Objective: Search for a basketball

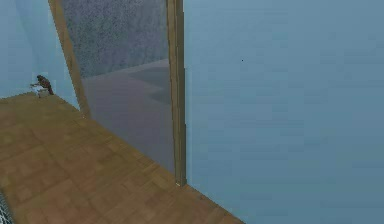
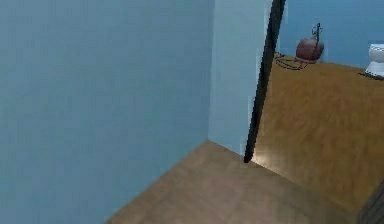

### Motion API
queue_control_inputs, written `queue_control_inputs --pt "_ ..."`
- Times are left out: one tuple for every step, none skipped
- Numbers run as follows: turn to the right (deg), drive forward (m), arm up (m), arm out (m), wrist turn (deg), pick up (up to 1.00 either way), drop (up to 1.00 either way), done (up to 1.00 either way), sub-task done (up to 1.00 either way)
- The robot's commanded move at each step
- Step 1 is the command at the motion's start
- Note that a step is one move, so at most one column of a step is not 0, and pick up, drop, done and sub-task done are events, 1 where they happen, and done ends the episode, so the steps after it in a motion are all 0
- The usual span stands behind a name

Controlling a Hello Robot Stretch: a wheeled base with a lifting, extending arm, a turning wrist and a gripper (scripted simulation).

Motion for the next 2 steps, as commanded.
queue_control_inputs --pt "0.0 0.15 0.0 0.0 0.0 0.0 0.0 0.0 0.0" --pt "9.0 0.0 0.0 0.0 0.0 0.0 0.0 0.0 0.0"
